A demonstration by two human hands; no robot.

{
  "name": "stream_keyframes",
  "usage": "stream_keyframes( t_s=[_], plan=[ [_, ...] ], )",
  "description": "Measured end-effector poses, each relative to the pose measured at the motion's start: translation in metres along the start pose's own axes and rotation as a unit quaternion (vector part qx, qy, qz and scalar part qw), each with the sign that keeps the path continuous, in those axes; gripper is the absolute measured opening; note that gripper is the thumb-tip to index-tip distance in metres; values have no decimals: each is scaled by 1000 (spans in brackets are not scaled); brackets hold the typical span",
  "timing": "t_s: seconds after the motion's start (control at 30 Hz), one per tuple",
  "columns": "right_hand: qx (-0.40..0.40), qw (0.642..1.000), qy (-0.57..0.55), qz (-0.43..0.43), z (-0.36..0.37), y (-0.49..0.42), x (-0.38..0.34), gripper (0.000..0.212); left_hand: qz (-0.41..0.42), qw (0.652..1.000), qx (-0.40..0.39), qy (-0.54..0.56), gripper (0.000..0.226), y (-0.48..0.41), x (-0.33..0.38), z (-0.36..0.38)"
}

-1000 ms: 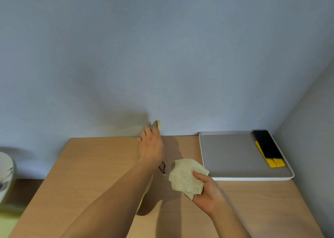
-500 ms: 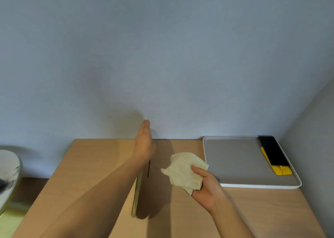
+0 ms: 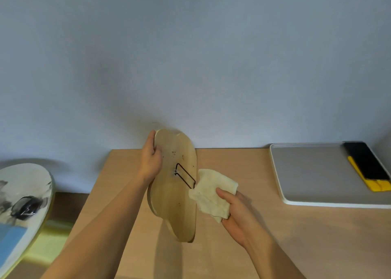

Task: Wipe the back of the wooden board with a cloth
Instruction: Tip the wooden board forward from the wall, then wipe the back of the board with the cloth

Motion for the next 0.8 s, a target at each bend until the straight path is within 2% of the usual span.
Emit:
stream_keyframes(
  t_s=[0.13,0.27,0.37,0.4,0.5,0.53,0.6,0.7,0.8],
  plan=[
    [40,992,107,-61,40,-10,24,29,-28,998,-9,60,59,-10,-33,-25],
    [109,945,278,-133,75,-18,60,30,-46,994,-1,103,60,-15,-66,-43],
    [43,918,356,-171,117,-30,99,43,-37,990,0,137,48,-18,-82,-51],
    [10,892,412,-186,133,-37,111,49,-33,988,-1,153,45,-18,-83,-51],
    [-38,758,612,-222,168,-55,145,63,-21,986,1,165,43,-21,-87,-52],
    [-35,742,631,-223,171,-59,152,67,-12,987,-1,161,43,-20,-88,-53],
    [-20,748,624,-226,170,-66,160,73,1,986,-1,164,43,-19,-88,-53],
    [-5,775,584,-241,159,-73,161,71,-18,985,0,173,48,-20,-92,-52],
    [-6,827,506,-243,139,-78,159,63,-47,979,-1,197,52,-21,-99,-49]
  ],
)
Point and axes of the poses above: each hand's wrist, its own y-axis away from the middle knuckle, its own z-axis out of the palm, x = y × z, the point moved 6 cm from there along -y, towards the middle knuckle, and after that the axes turned 1 degree about -x, right-handed, at the moved point
